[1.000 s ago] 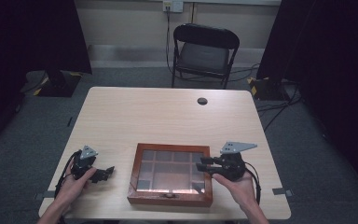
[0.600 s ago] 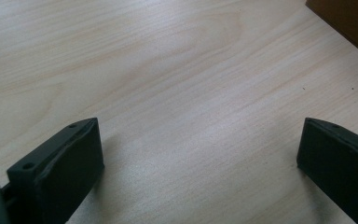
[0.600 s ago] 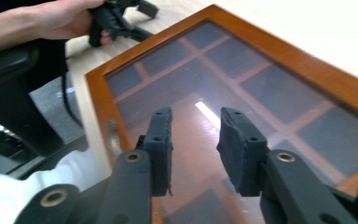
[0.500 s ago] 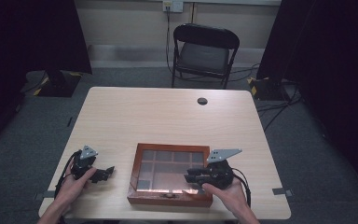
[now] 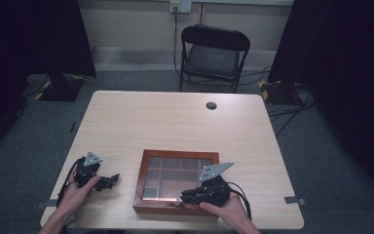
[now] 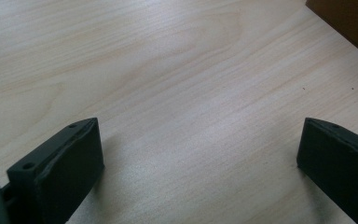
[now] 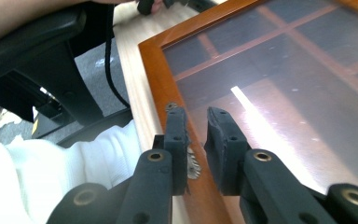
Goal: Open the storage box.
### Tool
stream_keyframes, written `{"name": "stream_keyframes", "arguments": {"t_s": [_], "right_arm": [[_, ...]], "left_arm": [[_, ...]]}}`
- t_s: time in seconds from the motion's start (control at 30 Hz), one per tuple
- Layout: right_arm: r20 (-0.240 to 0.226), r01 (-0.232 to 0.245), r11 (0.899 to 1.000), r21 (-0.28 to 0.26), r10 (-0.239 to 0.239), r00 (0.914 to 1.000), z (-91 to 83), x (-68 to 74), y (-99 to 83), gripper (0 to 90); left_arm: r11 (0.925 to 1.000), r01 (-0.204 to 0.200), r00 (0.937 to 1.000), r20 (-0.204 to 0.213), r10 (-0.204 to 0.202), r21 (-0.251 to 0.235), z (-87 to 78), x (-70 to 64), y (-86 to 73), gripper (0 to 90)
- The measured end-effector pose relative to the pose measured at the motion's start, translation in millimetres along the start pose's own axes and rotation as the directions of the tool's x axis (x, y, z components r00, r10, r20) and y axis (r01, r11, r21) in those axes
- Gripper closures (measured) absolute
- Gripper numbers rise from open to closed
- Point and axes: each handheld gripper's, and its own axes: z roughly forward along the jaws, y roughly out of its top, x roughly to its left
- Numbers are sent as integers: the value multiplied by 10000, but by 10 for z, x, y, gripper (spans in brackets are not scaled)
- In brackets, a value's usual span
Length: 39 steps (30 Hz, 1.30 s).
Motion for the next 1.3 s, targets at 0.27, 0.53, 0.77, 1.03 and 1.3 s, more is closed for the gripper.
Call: {"name": "stream_keyframes", "arguments": {"t_s": [0.27, 0.53, 0.77, 1.03, 1.3], "right_arm": [[-340, 19, 9996, 290, -10, 9994, 140, 18, -13, 771], [-352, 189, 9992, 362, -176, 9992, 186, 26, -31, 772], [-145, 551, 9980, 303, -547, 9984, 193, 58, -39, 808], [-237, 763, 9962, 430, -754, 9969, 188, 52, -22, 821], [-225, 845, 9949, 558, -833, 9963, 142, 36, -27, 822]], "left_arm": [[10000, 2, 10000, 0, -2, 0, 0, 0, 0, 0], [10000, 2, 10000, 2, -2, -1, 0, 0, 0, 0], [10000, -71, 10000, 33, 71, 31, 0, 7, 2, 0], [10000, -61, 10000, 30, 61, 20, 1, 7, 3, 0], [10000, -60, 10000, 24, 60, 20, 1, 7, 3, 0]]}}
